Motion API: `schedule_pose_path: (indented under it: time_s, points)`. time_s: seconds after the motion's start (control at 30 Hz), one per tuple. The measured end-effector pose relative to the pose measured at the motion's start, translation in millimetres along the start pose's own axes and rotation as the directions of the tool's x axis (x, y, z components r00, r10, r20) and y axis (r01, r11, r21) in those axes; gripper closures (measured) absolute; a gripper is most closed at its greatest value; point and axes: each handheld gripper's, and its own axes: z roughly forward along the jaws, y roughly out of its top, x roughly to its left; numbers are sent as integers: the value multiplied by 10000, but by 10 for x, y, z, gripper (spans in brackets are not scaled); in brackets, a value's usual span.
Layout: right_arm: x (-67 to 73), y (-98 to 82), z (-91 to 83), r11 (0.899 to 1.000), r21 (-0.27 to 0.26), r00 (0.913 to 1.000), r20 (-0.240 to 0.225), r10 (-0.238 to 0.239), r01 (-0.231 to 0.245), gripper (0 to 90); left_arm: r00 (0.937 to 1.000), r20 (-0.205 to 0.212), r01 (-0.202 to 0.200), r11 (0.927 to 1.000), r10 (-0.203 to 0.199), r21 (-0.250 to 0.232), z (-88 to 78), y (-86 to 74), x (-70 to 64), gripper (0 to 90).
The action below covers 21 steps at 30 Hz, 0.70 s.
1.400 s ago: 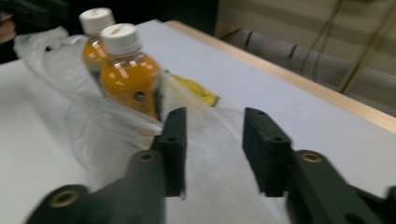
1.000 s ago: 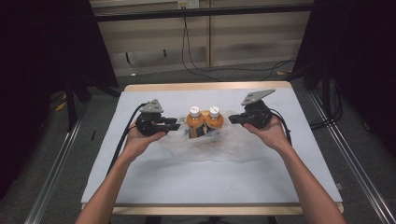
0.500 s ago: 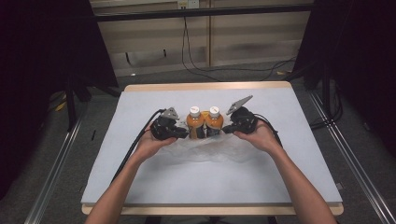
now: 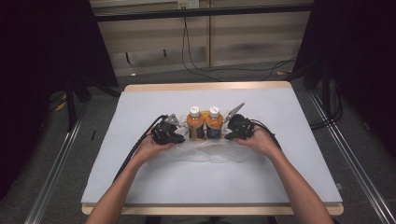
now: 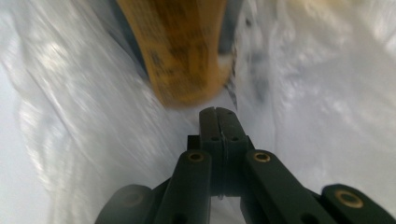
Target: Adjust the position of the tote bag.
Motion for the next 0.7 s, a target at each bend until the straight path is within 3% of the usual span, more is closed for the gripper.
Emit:
schedule_pose_path:
  time_s: [0.17, 0.2, 0.23, 0.33, 0.47, 0.7]
  points:
    - [-16, -31, -34, 9994, 329, 9998, 156, -127, 122, 900, 10000, 20, -31, 9999, 31, 121, -7, -51, 15, 829]
    - [-42, -63, -69, 9978, 658, 9997, 226, -13, -2, 900, 10000, -38, -49, 9998, 50, 184, -17, -59, 15, 836]
    - [-62, -87, -86, 9972, 746, 9995, 303, 49, -71, 900, 9987, -276, -418, 9980, 431, 481, -45, -69, 22, 841]
    - [-121, -181, -149, 9951, 979, 9989, 448, 126, -169, 900, 9980, -391, -474, 9969, 499, 625, -66, -82, 32, 854]
    - [-128, -281, -222, 9914, 1309, 9990, 452, -29, -31, 900, 9982, -578, -150, 9980, 186, 613, -102, -135, 106, 858]
    - [-95, -357, -295, 9822, 1834, 9984, 321, -474, 408, 900, 9976, -620, -271, 9964, 322, 809, -141, -172, 141, 881]
